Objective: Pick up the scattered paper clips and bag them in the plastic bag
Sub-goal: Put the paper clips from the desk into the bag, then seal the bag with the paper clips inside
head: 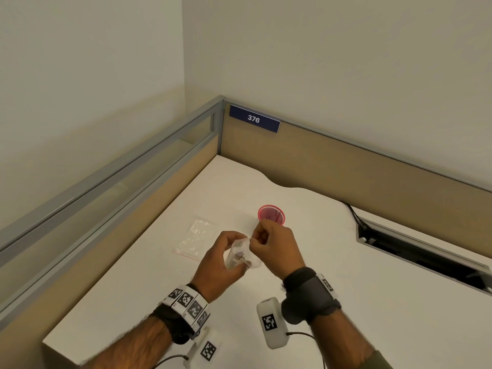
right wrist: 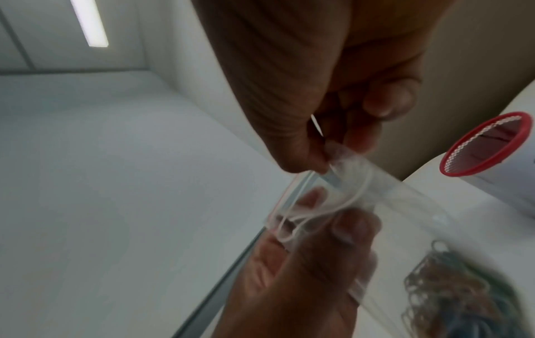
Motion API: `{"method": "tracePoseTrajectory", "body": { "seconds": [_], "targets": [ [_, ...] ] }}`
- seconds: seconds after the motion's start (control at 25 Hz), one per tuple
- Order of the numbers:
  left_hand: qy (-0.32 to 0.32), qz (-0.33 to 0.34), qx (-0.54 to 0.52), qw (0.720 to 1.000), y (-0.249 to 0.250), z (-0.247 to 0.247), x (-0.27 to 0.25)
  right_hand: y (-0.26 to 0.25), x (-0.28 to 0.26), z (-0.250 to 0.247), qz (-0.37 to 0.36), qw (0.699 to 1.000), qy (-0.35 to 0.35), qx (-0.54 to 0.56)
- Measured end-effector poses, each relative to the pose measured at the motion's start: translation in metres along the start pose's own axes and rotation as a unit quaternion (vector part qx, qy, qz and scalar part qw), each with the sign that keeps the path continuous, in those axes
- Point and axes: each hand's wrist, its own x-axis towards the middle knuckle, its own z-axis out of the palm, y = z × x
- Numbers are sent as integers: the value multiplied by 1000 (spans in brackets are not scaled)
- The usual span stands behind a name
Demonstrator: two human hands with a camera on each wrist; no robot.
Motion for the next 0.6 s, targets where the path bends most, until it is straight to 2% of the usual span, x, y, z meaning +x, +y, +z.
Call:
{"method": "tracePoseTrajectory", "body": {
  "seconds": [0.28, 0.44, 0.6],
  "targets": [
    [76, 31, 32, 996, -3, -3, 8, 11, 2, -7, 86, 988, 68, 112],
    [63, 43, 27, 997, 1, -5, 12, 21, -4, -15, 102, 977, 52, 180],
    [57, 45, 5, 997, 9, -10, 15, 39, -19, -21, 108, 953, 44, 279]
  ]
}}
